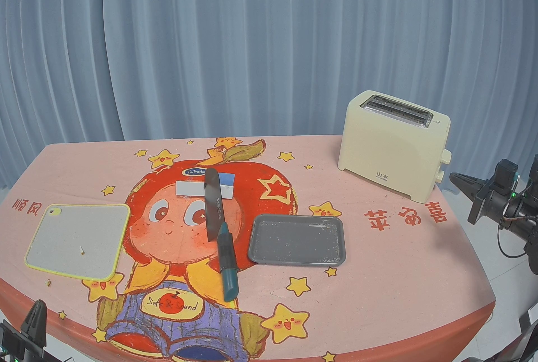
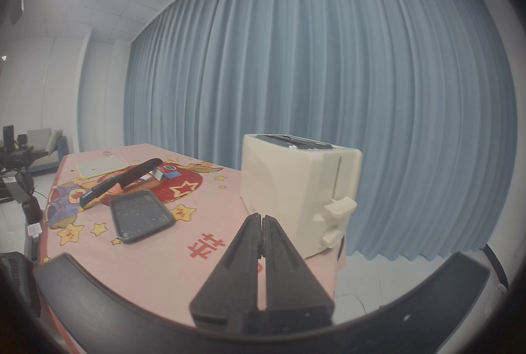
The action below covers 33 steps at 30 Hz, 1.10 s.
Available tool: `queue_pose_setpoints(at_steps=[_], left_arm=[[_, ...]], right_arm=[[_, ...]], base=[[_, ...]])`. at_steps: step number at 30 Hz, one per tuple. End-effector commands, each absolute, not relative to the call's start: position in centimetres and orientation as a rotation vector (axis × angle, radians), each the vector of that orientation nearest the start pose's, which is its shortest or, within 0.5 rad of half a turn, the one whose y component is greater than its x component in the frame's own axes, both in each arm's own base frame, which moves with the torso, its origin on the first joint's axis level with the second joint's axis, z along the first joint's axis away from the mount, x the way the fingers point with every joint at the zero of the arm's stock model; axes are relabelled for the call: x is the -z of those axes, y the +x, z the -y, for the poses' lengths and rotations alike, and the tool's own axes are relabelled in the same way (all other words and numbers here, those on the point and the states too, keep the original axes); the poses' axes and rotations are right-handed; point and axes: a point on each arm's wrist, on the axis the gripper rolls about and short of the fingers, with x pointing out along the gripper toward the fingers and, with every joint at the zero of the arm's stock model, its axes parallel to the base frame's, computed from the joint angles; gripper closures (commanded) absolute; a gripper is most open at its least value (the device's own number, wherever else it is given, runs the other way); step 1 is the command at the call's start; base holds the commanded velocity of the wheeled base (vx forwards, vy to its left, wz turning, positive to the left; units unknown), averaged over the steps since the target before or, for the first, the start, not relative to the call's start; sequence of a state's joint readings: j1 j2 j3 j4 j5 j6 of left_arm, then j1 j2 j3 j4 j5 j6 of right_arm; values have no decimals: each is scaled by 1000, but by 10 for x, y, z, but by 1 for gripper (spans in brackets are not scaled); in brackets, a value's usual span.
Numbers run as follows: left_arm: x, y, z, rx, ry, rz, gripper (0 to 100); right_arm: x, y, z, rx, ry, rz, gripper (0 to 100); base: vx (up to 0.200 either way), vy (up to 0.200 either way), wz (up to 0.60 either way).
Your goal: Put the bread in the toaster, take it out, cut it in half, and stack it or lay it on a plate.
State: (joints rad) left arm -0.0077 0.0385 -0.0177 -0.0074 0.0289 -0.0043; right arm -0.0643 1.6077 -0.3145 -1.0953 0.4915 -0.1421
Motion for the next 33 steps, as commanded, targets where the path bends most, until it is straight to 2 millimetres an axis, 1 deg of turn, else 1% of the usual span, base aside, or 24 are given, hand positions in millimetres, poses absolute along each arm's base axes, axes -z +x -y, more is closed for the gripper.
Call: queue_pose_setpoints(at_steps=[1, 15, 21, 25, 33], left_arm=[[-77, -20, -1, -22, -4, -31, 100], [-77, -20, -1, -22, -4, -31, 100], [-77, -20, -1, -22, -4, -31, 100], [-77, -20, -1, -22, -4, -31, 100], [-77, -20, -1, -22, -4, -31, 100]], right_arm=[[-122, 242, 13, -406, -70, -202, 100], [-117, 241, 16, -397, -77, -221, 100], [-115, 244, 16, -401, -74, -230, 100], [-109, 246, 16, -404, -69, -252, 100], [-106, 250, 17, -401, -64, -261, 100]], base=[[0, 0, 0], [0, 0, 0], [0, 0, 0], [0, 0, 0], [0, 0, 0]])
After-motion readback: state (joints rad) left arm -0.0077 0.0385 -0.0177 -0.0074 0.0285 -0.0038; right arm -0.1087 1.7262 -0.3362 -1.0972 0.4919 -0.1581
